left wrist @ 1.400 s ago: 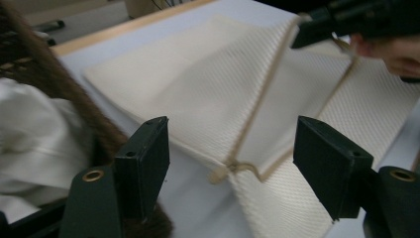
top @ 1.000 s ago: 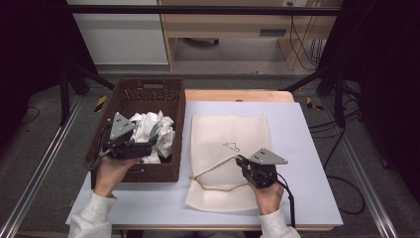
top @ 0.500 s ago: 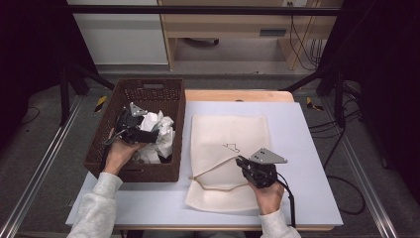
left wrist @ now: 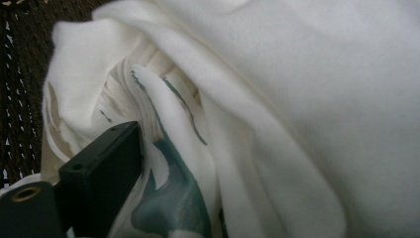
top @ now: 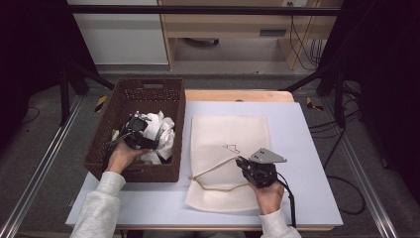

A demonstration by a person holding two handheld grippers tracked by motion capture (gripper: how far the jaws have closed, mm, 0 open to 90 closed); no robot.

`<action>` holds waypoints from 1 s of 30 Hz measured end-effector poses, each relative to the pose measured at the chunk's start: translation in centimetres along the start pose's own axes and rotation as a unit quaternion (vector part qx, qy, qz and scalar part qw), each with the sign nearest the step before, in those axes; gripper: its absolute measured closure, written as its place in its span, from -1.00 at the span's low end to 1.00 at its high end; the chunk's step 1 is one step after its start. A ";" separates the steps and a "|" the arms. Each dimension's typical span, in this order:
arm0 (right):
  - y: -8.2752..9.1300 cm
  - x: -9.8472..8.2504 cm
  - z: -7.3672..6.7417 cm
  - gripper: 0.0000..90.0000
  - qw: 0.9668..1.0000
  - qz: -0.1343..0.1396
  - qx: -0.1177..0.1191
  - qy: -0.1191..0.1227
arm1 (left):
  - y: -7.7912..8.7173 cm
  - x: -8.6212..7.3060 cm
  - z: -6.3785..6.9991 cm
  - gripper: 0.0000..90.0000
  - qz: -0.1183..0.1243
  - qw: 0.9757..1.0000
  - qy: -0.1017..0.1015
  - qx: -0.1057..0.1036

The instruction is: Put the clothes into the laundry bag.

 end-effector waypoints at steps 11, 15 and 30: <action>-0.1 -0.1 0.1 0.88 1.000 -0.005 0.002 -0.001 | 0.6 0.0 -0.2 0.33 -0.006 1.000 0.014 0.007; -0.1 -0.1 0.2 0.88 1.000 -0.005 0.002 -0.002 | 1.4 0.0 -0.2 0.50 0.029 0.999 0.021 0.017; 0.1 -0.1 0.5 0.89 1.000 -0.001 0.001 -0.006 | 6.0 -0.2 -1.1 0.62 0.214 0.974 0.053 0.046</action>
Point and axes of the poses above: each handheld gripper's, and its own axes: y roughly backward along the jaws, x roughly out of its top, z roughly to its right, the point moved 1 cm from there along -y, roughly forward along the jaws, and after that the axes turned 3 degrees about x, right-handed, at the moved point
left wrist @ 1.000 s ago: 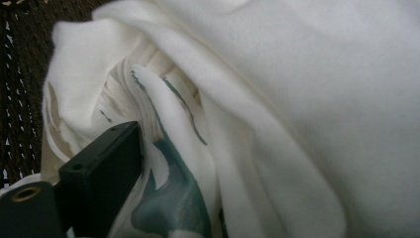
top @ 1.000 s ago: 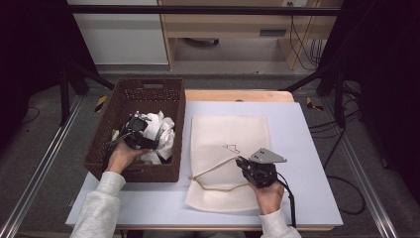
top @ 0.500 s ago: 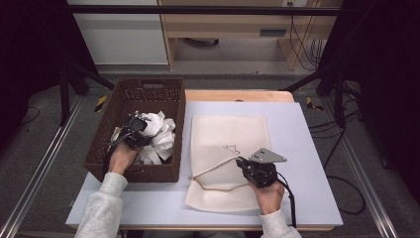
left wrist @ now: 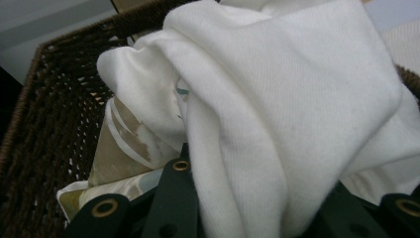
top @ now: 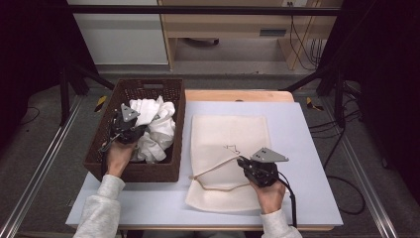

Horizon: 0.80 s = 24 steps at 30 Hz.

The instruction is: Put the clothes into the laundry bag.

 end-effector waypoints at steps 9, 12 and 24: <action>0.0 0.0 0.0 0.89 1.000 0.003 0.000 -0.001 | 4.0 1.9 -2.1 0.62 0.077 0.996 0.034 0.014; 0.1 0.0 0.0 0.89 1.000 0.003 0.000 -0.002 | 5.7 2.6 -2.9 0.62 0.101 0.994 0.040 0.018; 0.1 0.2 0.0 0.90 1.000 0.010 -0.004 -0.001 | 11.1 4.8 -1.9 0.62 0.162 0.986 0.022 -0.026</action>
Point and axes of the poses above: each handheld gripper's, and its own axes: y roughly backward along the jaws, x roughly out of its top, z roughly to its right, the point moved 1 cm from there along -y, roughly forward along the jaws, and after that the axes turned 3 degrees about x, right-handed, at the moved point
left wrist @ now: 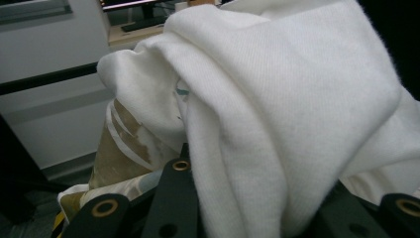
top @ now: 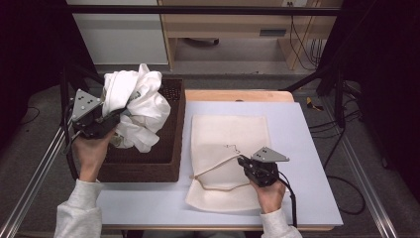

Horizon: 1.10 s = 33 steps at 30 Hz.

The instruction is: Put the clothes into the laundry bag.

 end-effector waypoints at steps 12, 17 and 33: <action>0.1 0.3 0.2 0.90 1.000 0.011 -0.005 0.000 | 2.4 2.4 5.0 0.62 0.031 0.996 -0.027 -0.084; 0.1 0.5 0.3 0.90 1.000 0.013 -0.006 -0.001 | 3.0 2.6 7.4 0.62 0.037 0.992 -0.046 -0.112; -0.1 0.7 0.9 0.90 1.000 0.021 -0.008 -0.007 | 5.5 0.5 14.4 0.62 0.049 0.969 -0.077 -0.228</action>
Point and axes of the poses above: each handheld gripper's, and its own axes: y roughly backward along the jaws, x roughly out of its top, z roughly to its right, the point moved 1 cm from there along -y, roughly forward along the jaws, and after that the axes turned 3 degrees about x, right-handed, at the moved point
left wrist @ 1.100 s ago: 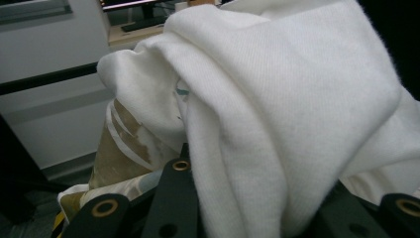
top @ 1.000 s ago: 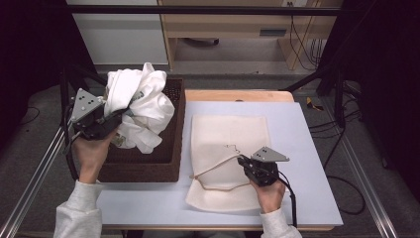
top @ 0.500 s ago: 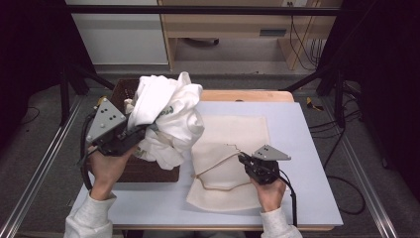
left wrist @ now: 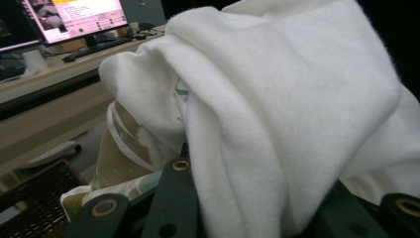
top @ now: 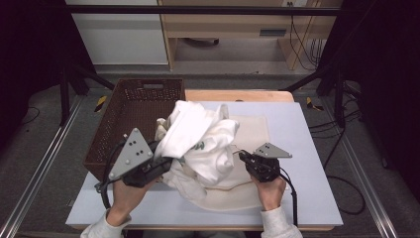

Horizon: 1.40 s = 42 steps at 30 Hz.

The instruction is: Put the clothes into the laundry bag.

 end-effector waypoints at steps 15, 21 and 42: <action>-0.1 -0.1 0.3 0.90 1.000 0.004 -0.007 -0.003 | -1.9 -6.5 5.3 0.62 -0.075 0.993 -0.002 -0.091; 0.0 0.0 0.2 0.91 1.000 0.011 -0.010 -0.003 | -3.8 -9.1 6.1 0.61 -0.131 0.986 -0.008 -0.103; -0.3 -0.6 -0.1 0.91 1.000 0.003 -0.007 -0.005 | -10.7 -11.7 7.5 0.08 -0.160 0.981 0.041 -0.102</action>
Point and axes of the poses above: each handheld gripper's, and its own axes: y roughly backward along the jaws, x roughly out of its top, z roughly to its right, the point moved 1 cm from there along -y, roughly forward along the jaws, and after that the axes turned 3 degrees about x, right-handed, at the moved point
